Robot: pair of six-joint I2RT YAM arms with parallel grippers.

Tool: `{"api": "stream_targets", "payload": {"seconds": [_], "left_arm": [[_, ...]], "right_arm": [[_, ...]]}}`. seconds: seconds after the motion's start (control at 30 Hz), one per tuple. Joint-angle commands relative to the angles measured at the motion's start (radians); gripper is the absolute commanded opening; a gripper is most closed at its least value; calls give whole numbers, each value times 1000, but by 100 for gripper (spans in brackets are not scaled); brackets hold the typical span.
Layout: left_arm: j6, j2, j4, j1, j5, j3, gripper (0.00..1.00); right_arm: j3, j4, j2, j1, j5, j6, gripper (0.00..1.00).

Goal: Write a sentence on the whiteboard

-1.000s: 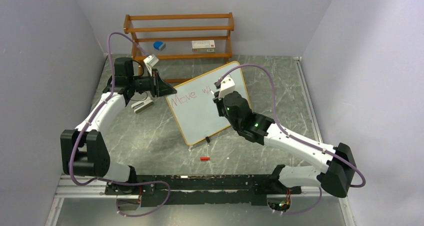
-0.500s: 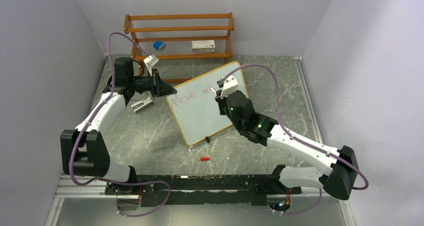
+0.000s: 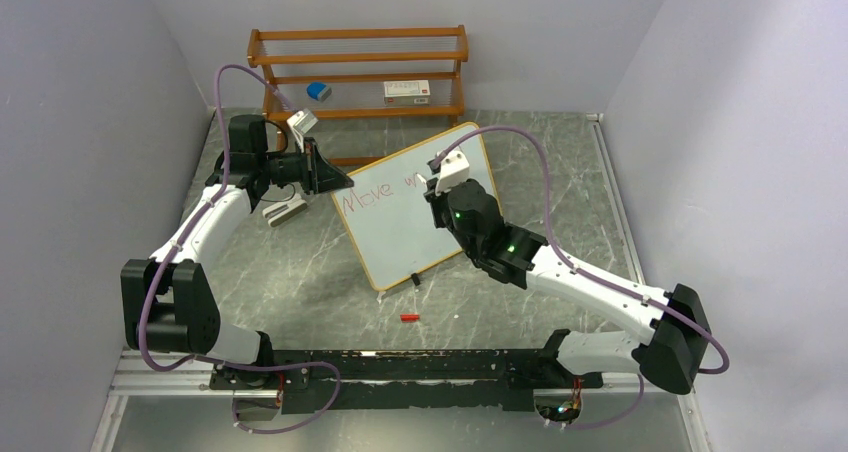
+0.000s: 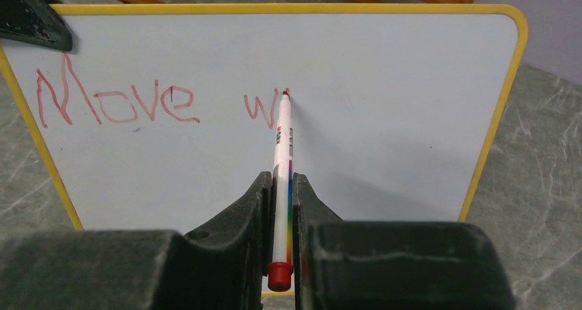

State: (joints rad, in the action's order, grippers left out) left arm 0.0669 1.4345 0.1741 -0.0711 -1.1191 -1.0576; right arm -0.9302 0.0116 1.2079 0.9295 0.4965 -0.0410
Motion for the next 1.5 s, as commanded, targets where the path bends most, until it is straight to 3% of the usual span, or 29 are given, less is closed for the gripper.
{"api": "stream_targets", "payload": {"seconds": [0.0,0.57,1.47], "left_arm": [[-55,13,26,11,31,-14,5],[-55,15,32,11,35,-16,5],[-55,14,28,11,28,-16,5]], "right_arm": [[-25,-45,8,-11,4,9,0],[-28,-23,-34,-11,-9,8,0],[-46,-55,26,-19,0,14,0]]}}
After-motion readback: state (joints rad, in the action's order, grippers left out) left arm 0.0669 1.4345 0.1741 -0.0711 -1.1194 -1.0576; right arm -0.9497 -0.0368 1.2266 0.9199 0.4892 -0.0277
